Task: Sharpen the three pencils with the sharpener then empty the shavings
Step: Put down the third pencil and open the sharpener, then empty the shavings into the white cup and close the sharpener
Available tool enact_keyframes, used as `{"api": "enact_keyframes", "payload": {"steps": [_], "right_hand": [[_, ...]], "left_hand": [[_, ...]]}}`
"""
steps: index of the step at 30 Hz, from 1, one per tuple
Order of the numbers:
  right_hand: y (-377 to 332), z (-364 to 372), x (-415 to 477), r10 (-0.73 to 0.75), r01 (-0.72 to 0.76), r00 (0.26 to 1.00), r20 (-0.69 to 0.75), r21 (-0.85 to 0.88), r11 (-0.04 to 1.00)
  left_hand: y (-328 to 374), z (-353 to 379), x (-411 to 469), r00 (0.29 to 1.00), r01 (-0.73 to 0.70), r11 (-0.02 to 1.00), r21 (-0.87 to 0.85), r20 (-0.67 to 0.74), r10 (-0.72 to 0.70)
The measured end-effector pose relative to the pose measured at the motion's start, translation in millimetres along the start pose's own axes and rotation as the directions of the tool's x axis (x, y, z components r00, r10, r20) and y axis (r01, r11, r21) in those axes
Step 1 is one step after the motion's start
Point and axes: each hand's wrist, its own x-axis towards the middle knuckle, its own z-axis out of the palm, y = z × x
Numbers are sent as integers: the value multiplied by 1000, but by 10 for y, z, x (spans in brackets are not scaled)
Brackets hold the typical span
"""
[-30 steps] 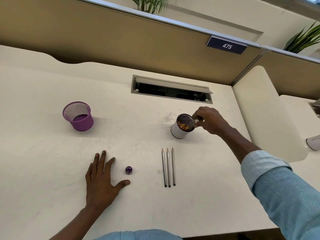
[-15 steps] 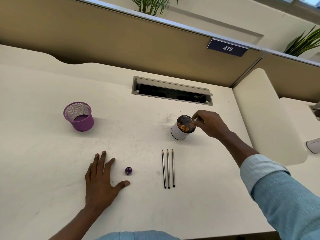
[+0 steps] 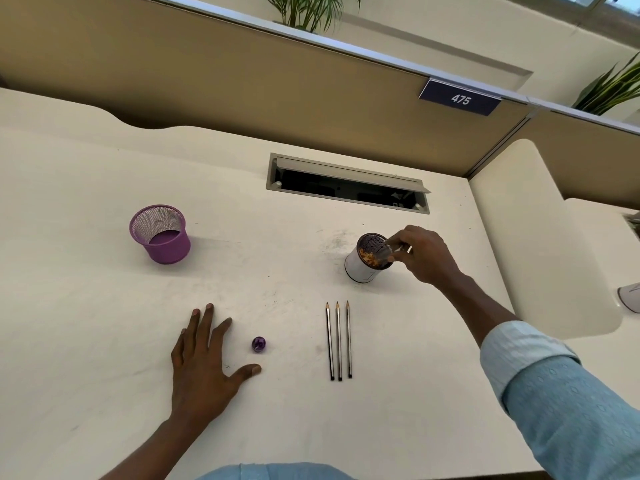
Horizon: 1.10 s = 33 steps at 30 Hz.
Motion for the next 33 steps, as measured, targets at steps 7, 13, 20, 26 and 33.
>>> {"api": "enact_keyframes", "payload": {"steps": [7, 13, 20, 26, 33], "right_hand": [[12, 163, -143, 138, -101, 978, -159, 222, 970], [-205, 300, -409, 519, -240, 834, -189, 723, 648], [-1126, 601, -887, 568, -159, 802, 184, 983, -93], [-1871, 1037, -1248, 391, -316, 802, 451, 877, -362], [-2285, 1350, -1545, 208, -423, 836, 508, 838, -346]], "left_hand": [[21, -50, -3, 999, 11, 1000, -2, 50, -11], [57, -155, 17, 993, 51, 997, -50, 110, -45], [401, -496, 20, 974, 227, 878, -421, 104, -202], [815, -720, 12, 977, 215, 707, -673, 155, -150], [846, -817, -100, 981, 178, 636, -751, 184, -58]]}}
